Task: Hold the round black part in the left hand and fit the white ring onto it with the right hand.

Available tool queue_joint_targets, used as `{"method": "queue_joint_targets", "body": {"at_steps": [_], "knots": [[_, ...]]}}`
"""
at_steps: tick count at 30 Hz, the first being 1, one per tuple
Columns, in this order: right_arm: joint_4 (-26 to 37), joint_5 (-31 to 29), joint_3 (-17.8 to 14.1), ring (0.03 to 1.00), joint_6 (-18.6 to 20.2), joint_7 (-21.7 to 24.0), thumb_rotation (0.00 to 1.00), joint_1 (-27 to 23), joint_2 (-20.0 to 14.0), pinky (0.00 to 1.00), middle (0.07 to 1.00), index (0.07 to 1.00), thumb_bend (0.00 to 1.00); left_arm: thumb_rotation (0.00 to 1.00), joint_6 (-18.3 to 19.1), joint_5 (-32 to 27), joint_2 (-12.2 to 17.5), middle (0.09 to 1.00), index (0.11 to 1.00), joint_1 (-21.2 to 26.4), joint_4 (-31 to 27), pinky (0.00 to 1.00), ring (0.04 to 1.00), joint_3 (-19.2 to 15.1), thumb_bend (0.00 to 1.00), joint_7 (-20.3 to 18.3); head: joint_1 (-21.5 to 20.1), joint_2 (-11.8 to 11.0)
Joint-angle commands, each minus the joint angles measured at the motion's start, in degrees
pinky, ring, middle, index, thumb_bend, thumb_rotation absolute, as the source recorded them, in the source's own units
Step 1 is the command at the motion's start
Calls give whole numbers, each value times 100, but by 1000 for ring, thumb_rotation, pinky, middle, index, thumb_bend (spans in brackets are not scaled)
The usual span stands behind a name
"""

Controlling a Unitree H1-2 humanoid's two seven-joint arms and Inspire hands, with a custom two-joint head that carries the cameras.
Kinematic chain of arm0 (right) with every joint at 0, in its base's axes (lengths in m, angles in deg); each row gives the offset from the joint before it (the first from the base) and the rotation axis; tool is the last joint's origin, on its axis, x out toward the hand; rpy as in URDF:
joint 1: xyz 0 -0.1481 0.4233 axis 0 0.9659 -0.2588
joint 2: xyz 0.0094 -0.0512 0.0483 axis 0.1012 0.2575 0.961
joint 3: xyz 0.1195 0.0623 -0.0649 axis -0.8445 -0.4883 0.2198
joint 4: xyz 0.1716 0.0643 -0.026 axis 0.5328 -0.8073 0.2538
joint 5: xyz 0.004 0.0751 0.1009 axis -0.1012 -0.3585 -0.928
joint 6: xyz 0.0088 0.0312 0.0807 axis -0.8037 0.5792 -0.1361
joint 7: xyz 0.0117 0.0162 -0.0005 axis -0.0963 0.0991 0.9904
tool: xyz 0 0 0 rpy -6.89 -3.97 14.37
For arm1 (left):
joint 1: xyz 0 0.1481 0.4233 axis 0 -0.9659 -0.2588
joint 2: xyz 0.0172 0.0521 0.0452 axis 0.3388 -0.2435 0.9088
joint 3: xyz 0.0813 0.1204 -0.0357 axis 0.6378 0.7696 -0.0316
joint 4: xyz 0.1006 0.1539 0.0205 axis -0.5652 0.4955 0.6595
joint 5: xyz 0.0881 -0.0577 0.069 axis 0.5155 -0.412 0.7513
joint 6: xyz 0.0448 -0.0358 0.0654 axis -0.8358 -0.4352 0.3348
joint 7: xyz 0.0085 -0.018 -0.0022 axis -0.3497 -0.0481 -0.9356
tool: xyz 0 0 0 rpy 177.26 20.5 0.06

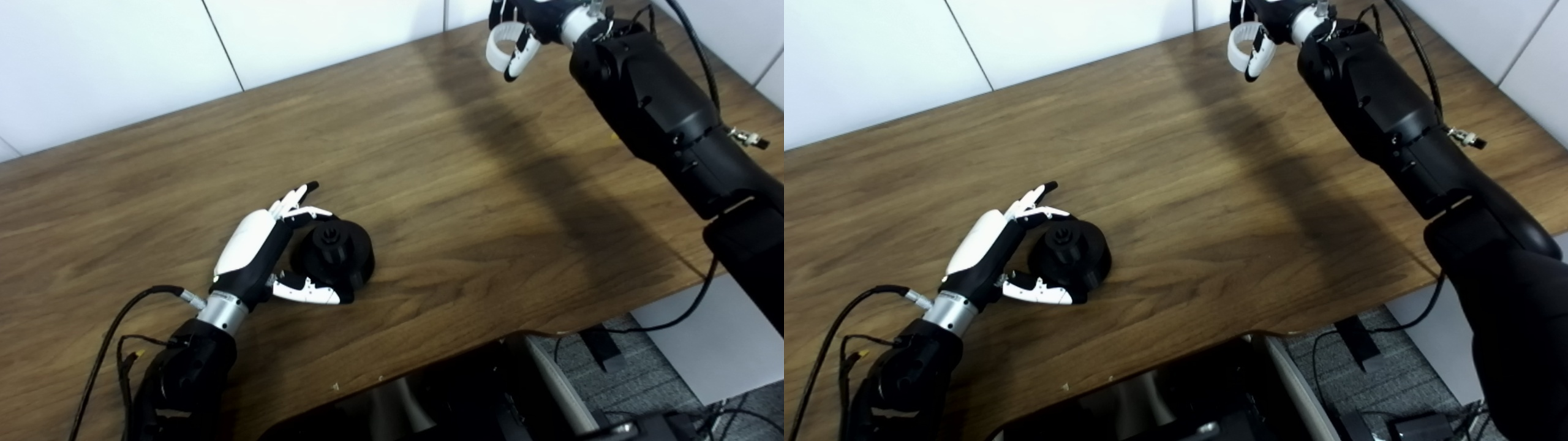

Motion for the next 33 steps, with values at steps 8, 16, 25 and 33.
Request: {"method": "queue_joint_targets", "body": {"at_steps": [8,16,25,33], "knots": [[223,41,-230,582,-169,-101,3,-239,-177,1000,479,505,529,327,-49,34,-62,1000,636,197,18,1000,1000,36,1000,58,584,59],[261,-78,-420,541,-245,-41,0,-117,-235,689,469,520,528,341,-76,160,-203,1000,637,220,103,1000,1000,134,1000,133,1259,124],[297,-156,-580,552,-231,14,0,-24,-254,804,476,510,529,333,2,277,-373,1000,634,238,170,1000,1000,198,1000,206,1601,171],[280,-197,-597,572,-299,-23,0,1,-250,979,477,509,529,323,-2,293,-401,1000,634,221,181,1000,1000,194,1000,235,1570,180]]}}
